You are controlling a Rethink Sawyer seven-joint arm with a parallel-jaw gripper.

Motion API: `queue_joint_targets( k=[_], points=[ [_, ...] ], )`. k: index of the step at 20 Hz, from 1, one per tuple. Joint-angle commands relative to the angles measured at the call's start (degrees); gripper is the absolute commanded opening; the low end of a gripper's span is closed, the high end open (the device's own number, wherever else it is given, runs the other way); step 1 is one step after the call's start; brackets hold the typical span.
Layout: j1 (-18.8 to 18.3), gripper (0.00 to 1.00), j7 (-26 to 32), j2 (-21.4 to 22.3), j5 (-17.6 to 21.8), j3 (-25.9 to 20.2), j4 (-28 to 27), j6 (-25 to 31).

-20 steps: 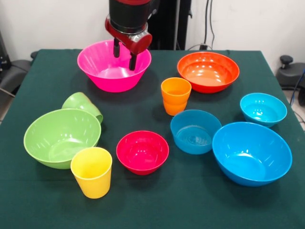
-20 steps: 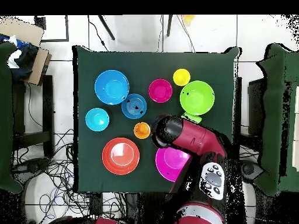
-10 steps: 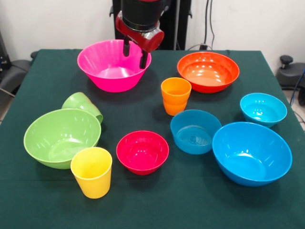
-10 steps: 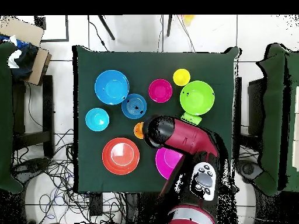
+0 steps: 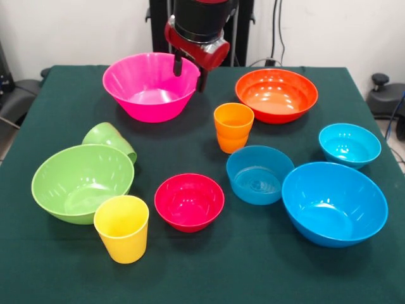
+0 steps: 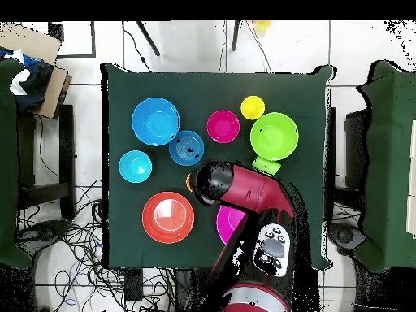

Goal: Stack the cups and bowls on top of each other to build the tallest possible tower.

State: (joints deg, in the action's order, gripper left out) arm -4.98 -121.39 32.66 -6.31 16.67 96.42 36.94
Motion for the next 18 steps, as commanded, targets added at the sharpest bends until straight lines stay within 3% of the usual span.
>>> queue_joint_targets(
  k=[1,12,18],
  points=[
    [2.9,1.0,-9.9,-3.4,-2.4,-5.3,-1.8,1.1],
    [5.4,1.0,-11.5,-5.9,-4.4,-3.6,-5.1,2.6],
    [3.6,1.0,-8.1,-6.7,-3.8,-3.7,-5.4,1.4]
  ],
)
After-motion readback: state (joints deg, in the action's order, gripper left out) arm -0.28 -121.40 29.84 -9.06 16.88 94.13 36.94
